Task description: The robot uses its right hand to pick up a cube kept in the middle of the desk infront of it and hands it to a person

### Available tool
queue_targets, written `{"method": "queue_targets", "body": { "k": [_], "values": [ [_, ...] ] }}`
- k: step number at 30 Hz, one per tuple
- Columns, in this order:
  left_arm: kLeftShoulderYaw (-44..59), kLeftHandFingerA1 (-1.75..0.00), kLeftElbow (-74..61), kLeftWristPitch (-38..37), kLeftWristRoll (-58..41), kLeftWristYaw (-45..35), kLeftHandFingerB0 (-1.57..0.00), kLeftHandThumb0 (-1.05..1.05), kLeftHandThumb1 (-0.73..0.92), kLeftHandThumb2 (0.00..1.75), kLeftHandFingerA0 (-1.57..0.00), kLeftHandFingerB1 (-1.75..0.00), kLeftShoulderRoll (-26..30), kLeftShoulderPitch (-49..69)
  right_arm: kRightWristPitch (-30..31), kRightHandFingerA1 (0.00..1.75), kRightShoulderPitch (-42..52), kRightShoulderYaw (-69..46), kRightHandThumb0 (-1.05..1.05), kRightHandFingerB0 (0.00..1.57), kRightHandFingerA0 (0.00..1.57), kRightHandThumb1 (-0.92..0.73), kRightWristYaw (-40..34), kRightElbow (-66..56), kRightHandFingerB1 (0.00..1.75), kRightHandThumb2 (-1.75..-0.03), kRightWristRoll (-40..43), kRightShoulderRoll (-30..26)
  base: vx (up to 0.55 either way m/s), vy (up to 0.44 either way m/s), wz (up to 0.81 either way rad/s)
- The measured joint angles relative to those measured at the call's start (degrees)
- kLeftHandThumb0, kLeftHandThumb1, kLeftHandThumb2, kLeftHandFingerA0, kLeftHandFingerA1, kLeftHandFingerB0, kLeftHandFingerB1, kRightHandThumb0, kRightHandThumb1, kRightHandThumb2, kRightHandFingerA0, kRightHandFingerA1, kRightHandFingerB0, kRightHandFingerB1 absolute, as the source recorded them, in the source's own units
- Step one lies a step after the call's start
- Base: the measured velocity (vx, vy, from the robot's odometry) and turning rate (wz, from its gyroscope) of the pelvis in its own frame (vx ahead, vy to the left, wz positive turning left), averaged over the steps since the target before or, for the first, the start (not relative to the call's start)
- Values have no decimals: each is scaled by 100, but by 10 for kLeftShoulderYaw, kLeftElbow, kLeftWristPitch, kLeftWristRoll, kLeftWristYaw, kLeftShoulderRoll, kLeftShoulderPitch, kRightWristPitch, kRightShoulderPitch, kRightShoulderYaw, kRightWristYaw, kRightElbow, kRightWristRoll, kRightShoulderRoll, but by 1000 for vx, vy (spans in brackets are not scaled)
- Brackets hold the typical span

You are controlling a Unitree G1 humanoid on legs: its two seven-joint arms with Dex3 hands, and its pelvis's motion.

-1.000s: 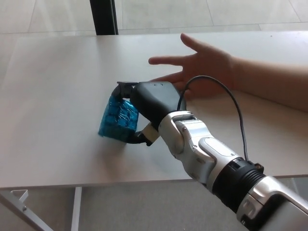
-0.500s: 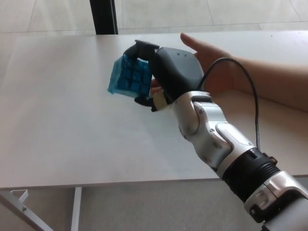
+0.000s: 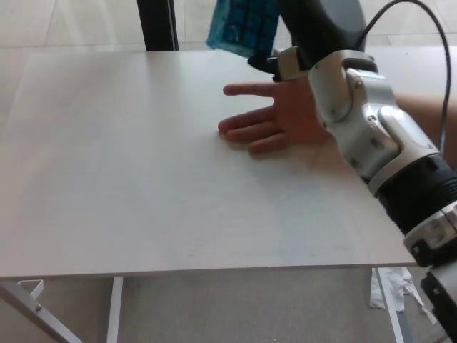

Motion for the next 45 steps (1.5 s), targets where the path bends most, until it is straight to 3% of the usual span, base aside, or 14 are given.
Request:
{"method": "queue_targets", "body": {
  "k": [2,7,9,12,15,22,23,24,28,36,41,42,43,45],
  "values": [
    [1,-57,0,0,0,0,-50,-59,68,60,-47,-48,0,0,-3,167,-6,1,-31,92,94,-57,-1,16,89,-62,-3,-12,0,0,0],
    [6,-56,0,-1,0,-1,-53,-62,68,61,-47,-46,0,-3,-18,171,-16,21,-33,90,92,-60,-13,71,87,-61,-17,-43,0,0,0],
    [6,-56,0,-1,0,-1,-50,-64,67,60,-47,-45,0,-3,-24,159,-17,25,-38,91,100,-56,-18,84,60,-57,-20,-48,0,0,0],
    [6,-56,0,-1,0,0,-51,-63,67,60,-47,-46,0,-5,-34,160,-17,32,-38,90,100,-56,-24,104,59,-57,-22,-50,0,0,0],
    [7,-56,0,-1,0,0,-50,-60,69,61,-44,-47,0,-7,-41,172,-17,41,-41,84,90,-65,-31,120,91,-63,-27,-50,0,0,0],
    [8,-55,0,-1,0,-4,-55,-65,65,59,-47,-46,-1,-10,-40,168,-17,64,-38,87,93,-59,-39,157,81,-63,-39,-35,0,0,0],
    [9,-56,0,0,0,-3,-51,-63,68,60,-44,-47,-1,-11,-40,135,-16,66,-34,83,123,-41,-40,163,80,-89,-40,-31,0,0,0],
    [8,-57,0,0,1,-3,-49,-62,67,60,-43,-48,-1,-13,-42,169,-15,70,-31,89,96,-58,-43,170,76,-63,-41,-26,0,0,0],
    [9,-55,0,-1,1,-5,-51,-62,69,61,-44,-45,-3,-16,-51,174,-4,93,-28,84,95,-59,-60,192,133,-64,-50,-22,0,0,0],
    [5,-57,-3,-1,2,-8,-48,-62,67,60,-43,-47,-3,-16,-60,153,22,135,-45,90,102,-50,-92,221,103,-72,-71,-21,0,0,0],
    [5,-56,-4,-1,2,-8,-51,-64,68,61,-47,-46,-3,-17,-51,160,11,173,-33,74,81,-62,-81,224,95,-65,-87,-20,0,0,0],
    [4,-54,-4,-1,2,-8,-49,-63,69,61,-47,-45,-3,-16,-48,121,7,178,-36,64,72,-65,-73,224,62,-63,-89,-20,0,0,0],
    [4,-65,-4,-1,2,-8,-50,-64,56,97,-44,-61,-3,-15,-44,40,5,182,-57,17,6,-56,-67,224,30,-58,-91,-20,0,0,0],
    [4,-65,-4,-1,2,-8,-50,-64,56,97,-44,-61,-4,-14,-36,40,3,191,-57,17,6,-56,-52,223,30,-58,-94,-18,0,0,0]
  ]
}}
